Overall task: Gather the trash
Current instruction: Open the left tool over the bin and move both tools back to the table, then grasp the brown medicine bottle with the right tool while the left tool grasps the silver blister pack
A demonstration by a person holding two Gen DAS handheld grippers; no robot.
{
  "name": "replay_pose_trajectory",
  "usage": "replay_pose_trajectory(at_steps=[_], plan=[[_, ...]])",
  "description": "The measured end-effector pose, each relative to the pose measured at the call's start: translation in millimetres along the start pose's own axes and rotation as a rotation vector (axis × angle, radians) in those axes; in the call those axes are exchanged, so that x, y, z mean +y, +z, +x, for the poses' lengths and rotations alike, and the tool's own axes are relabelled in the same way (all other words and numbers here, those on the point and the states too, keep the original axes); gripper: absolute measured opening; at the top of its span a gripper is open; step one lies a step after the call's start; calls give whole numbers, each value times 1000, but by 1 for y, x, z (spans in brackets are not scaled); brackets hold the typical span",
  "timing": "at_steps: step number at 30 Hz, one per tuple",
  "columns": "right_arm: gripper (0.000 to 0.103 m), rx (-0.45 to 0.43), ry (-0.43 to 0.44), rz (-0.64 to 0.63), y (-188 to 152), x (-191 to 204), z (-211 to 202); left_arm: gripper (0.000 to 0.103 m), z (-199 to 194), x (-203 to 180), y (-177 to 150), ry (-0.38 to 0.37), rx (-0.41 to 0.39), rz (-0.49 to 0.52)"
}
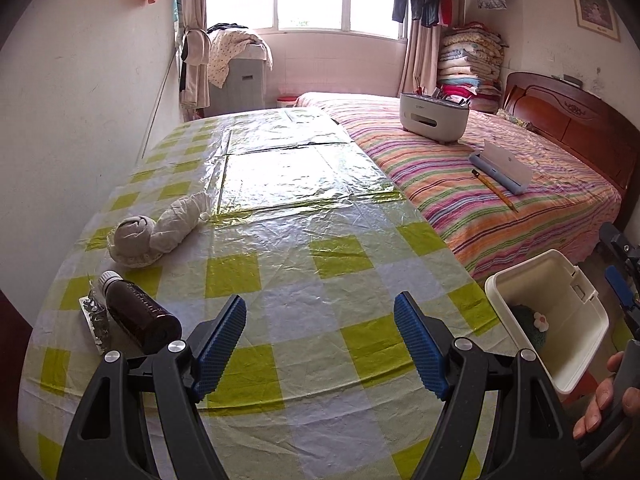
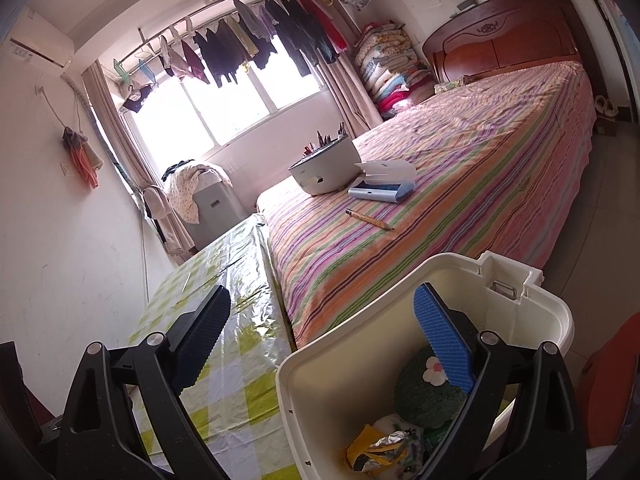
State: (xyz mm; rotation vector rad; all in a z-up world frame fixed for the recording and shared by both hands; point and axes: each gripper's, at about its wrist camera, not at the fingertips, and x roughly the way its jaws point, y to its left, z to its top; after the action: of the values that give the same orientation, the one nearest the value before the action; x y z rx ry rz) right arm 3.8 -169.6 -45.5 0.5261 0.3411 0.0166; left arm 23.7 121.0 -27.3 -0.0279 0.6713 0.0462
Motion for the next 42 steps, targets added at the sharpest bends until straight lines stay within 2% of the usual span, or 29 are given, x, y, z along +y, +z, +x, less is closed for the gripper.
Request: replay_pose_trajectory(at_steps=[6,12,17,22,25,31,39,42], plan=[[92,20,25,-34,-8,14,6,74,-6,37,2,73,-15,-103],[92,54,85,-89,-18,35,12,74,-14,91,5,167,-41,-269],[92,120,172,-170,-31,63,20,74,-22,133,4,239,-51,-357],[92,182,297,-296,-46,106,24,74,-28,169,0,307,-41,-410],[92,248,380,-382,-55,140,29,74,-27,187,-5,327,-16,-437],[92,464,567,-549,-79,224,59,74,-27,221,-13,380,28,-500],[92,687,678,-804,-134,316,98,74,-29,255,-20,443,72,-565],[91,728,696,-921,-155,343,104,74,-26,261,-21,430,90,-581]])
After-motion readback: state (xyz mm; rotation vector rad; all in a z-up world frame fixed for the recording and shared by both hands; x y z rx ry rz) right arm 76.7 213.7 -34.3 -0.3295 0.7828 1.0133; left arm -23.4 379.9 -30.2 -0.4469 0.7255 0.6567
